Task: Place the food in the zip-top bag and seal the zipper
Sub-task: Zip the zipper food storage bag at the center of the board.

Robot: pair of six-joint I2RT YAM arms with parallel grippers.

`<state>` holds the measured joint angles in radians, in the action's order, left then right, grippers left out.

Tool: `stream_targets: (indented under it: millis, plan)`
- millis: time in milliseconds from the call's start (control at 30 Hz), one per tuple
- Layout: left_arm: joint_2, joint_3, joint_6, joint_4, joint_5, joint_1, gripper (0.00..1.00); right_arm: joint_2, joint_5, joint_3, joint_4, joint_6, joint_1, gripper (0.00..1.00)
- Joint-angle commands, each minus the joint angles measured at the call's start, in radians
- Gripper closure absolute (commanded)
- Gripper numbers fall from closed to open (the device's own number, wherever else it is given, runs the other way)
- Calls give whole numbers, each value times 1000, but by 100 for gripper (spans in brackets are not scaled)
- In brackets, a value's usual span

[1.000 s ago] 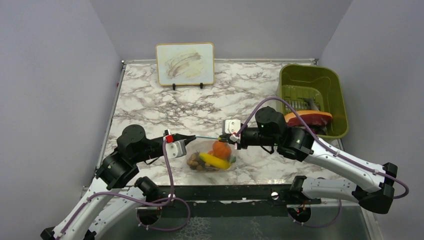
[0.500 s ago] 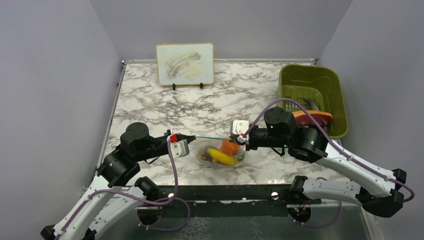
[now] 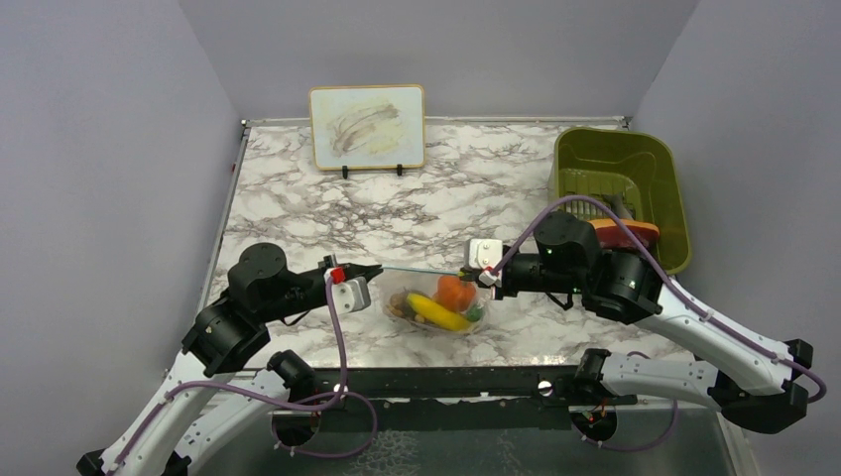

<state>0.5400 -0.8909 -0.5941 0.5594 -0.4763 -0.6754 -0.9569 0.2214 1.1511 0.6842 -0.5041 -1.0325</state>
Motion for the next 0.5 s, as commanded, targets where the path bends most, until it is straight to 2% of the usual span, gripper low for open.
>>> stream_targets:
  millis: [0, 467]
  plan:
    - [1, -48, -7, 40, 110, 9, 100, 40, -88, 57, 180, -17, 8, 99]
    - [-11, -75, -56, 49, 201, 8, 100, 129, -207, 105, 340, -13, 9, 99]
